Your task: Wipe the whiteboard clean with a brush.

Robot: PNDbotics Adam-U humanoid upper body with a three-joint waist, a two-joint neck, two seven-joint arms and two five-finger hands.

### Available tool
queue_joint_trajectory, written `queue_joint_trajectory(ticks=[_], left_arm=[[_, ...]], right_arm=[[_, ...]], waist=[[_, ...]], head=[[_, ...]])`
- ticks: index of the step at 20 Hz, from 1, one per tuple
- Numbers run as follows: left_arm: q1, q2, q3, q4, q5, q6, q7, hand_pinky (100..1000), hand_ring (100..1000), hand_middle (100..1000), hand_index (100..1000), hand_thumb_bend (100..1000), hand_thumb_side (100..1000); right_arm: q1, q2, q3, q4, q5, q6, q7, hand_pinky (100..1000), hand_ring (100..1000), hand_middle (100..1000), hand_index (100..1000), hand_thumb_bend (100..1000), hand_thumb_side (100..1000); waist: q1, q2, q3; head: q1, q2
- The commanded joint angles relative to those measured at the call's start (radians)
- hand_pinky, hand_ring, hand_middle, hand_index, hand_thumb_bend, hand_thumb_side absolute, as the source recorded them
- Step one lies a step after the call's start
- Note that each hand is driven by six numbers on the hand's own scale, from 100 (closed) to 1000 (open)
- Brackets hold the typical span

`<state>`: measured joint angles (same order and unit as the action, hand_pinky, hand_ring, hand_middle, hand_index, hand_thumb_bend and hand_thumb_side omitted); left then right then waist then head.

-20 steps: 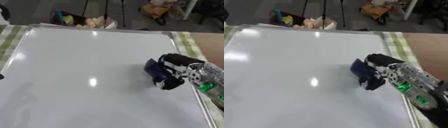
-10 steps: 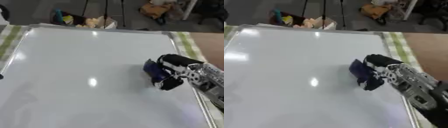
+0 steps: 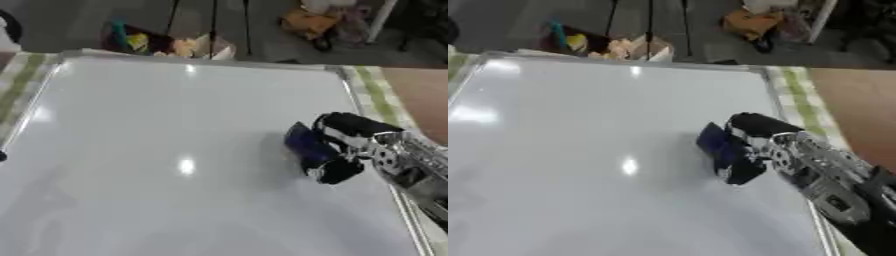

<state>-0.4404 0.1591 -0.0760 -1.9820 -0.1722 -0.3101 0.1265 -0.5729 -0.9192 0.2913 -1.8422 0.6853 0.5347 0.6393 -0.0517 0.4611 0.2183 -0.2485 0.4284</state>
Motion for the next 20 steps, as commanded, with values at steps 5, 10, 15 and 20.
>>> queue_joint_trajectory(ticks=[5,10,15,20], left_arm=[[-0.009,0.011,-0.006,-0.018,0.005,-0.001,-0.004,431,922,824,593,100,961],[-0.009,0.011,-0.006,-0.018,0.006,-0.001,-0.004,431,922,824,593,100,960],[-0.010,0.011,-0.006,-0.018,0.006,-0.001,-0.004,430,922,823,593,100,960],[-0.010,0.012,-0.006,-0.018,0.006,0.000,-0.004,430,922,824,593,100,960]], right_arm=[[-0.010,-0.023,-0.011,-0.010,0.009,0.006,0.017,439,682,494,256,100,192],[-0.007,-0.023,-0.011,-0.010,0.029,0.008,0.023,439,684,475,269,100,190],[-0.004,-0.022,-0.012,-0.009,0.039,0.010,0.029,440,685,465,290,100,187],[-0.003,-0.022,-0.013,-0.011,0.038,0.011,0.030,440,685,463,301,100,186]], waist=[[0.000,-0.024,-0.005],[0.002,-0.025,-0.005],[0.003,-0.024,-0.007],[0.004,-0.024,-0.009]], head=[[0.001,-0.007],[0.000,-0.006],[0.001,-0.003],[0.002,-0.002]])
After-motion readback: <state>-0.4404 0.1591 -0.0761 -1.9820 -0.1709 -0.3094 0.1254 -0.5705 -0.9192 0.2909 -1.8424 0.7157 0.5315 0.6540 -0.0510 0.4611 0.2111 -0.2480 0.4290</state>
